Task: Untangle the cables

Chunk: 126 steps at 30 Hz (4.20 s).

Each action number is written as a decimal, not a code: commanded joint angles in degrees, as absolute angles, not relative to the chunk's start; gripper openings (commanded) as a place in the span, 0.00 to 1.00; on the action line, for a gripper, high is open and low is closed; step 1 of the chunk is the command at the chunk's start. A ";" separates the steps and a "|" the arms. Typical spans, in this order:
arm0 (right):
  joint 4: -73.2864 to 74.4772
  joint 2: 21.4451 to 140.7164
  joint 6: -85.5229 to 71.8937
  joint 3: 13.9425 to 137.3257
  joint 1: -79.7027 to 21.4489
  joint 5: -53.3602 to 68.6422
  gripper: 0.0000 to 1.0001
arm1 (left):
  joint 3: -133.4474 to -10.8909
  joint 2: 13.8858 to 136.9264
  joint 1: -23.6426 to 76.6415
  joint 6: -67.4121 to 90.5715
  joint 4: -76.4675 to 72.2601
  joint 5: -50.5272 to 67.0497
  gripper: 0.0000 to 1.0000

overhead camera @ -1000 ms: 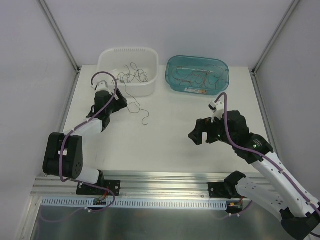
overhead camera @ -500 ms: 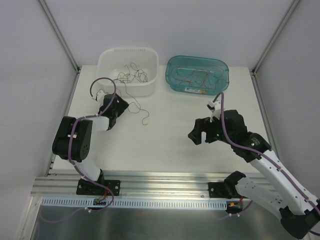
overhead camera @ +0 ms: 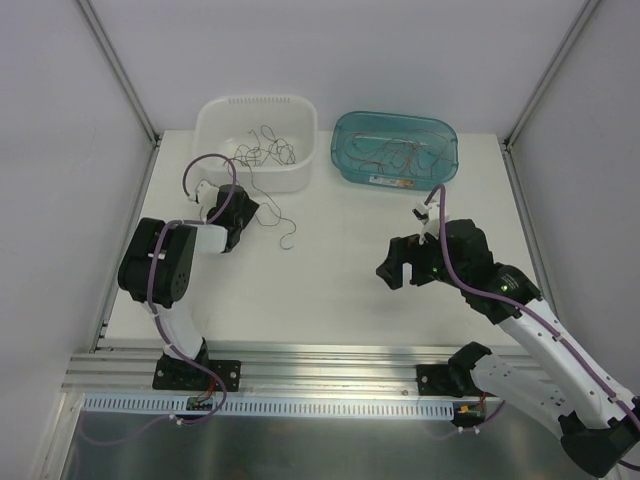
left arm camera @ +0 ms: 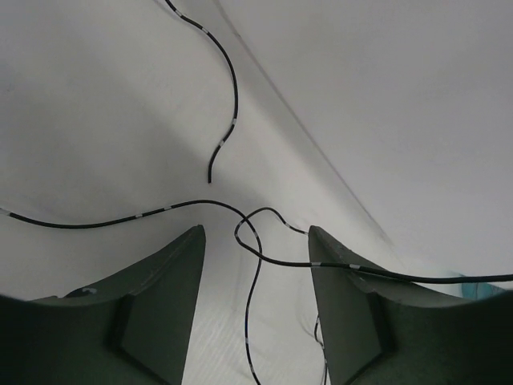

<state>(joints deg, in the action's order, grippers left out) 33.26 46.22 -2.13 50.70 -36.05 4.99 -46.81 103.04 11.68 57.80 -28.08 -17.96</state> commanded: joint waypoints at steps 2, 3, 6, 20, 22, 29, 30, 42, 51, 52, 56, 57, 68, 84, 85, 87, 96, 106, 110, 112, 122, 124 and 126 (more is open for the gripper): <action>32.61 46.05 -0.88 50.19 -36.30 3.78 0.98 | -49.22 105.55 12.22 60.64 -29.01 -22.06 0.52; 32.78 46.14 -0.62 50.45 -36.30 3.69 0.98 | -49.39 105.82 12.22 61.17 -29.00 -22.06 0.48; 33.05 46.32 -0.53 50.71 -36.30 3.69 0.98 | -50.27 107.14 12.30 62.83 -28.57 -21.71 0.45; 33.22 46.41 -0.88 51.24 -36.30 3.78 0.98 | -48.61 103.99 12.30 59.60 -28.39 -22.06 0.00; 33.40 45.88 -0.97 51.33 -36.30 3.69 0.98 | -46.68 101.53 12.39 57.75 -28.21 -22.24 0.00; 33.31 43.60 -1.93 50.71 -36.39 3.78 0.98 | -45.09 83.88 14.41 49.50 -18.31 -25.31 0.00; 33.22 43.42 -1.93 50.71 -36.30 3.87 0.98 | -45.52 82.19 14.41 48.79 -16.37 -25.49 0.00; 33.84 40.96 -2.55 50.19 -36.30 3.43 0.98 | -79.30 81.37 14.77 28.24 -4.32 -19.09 0.00; 36.12 41.13 -1.41 50.36 -36.30 0.97 0.98 | -112.90 101.85 14.50 16.36 1.40 -15.12 0.00; 36.21 41.31 -1.32 50.45 -36.39 0.97 0.98 | -114.77 105.61 14.41 15.74 1.67 -14.42 0.00; 36.39 41.75 -1.32 50.54 -36.30 1.05 0.98 | -121.10 114.51 13.27 14.76 3.42 -11.44 0.00; 36.39 41.84 -1.23 50.54 -36.30 1.05 0.98 | -122.42 116.00 13.01 14.77 3.51 -10.64 0.00; 36.56 41.92 -1.58 50.80 -36.30 1.32 0.98 | -111.55 107.86 12.04 13.80 3.69 -4.92 0.46; 34.98 40.25 -3.60 49.39 -36.39 3.69 0.98 | -46.56 75.77 9.15 15.66 -24.60 -12.49 0.77; 34.81 40.25 -3.69 49.39 -36.30 3.78 0.98 | -43.97 75.94 8.10 12.95 -28.44 -12.05 0.75; 34.80 40.17 -3.78 49.48 -36.39 3.87 0.98 | -39.91 77.94 6.86 9.95 -34.17 -10.73 0.72; 35.77 40.87 -3.69 50.53 -36.39 3.51 0.98 | -44.12 91.56 1.94 0.53 -43.41 -2.65 0.71; 36.12 43.33 -3.96 52.21 -36.30 3.34 0.98 | -48.61 96.95 1.49 -0.71 -43.25 -0.09 0.01; 35.68 43.33 -4.30 52.03 -36.39 3.60 0.98 | -48.77 90.81 1.49 3.15 -34.21 1.48 0.00; 35.25 42.89 -4.39 51.86 -36.39 3.69 0.98 | -50.35 86.67 1.49 6.22 -25.34 2.63 0.00; 34.63 42.19 -4.66 51.59 -36.39 4.57 0.98 | -80.11 81.21 1.49 23.72 8.86 11.33 0.00; 35.07 41.92 -4.66 51.68 -36.39 4.48 0.98 | -85.74 81.82 1.49 28.36 9.75 12.47 0.00; 35.33 41.75 -4.66 51.68 -36.39 4.31 0.98 | -89.63 82.52 1.49 31.36 9.93 13.70 0.00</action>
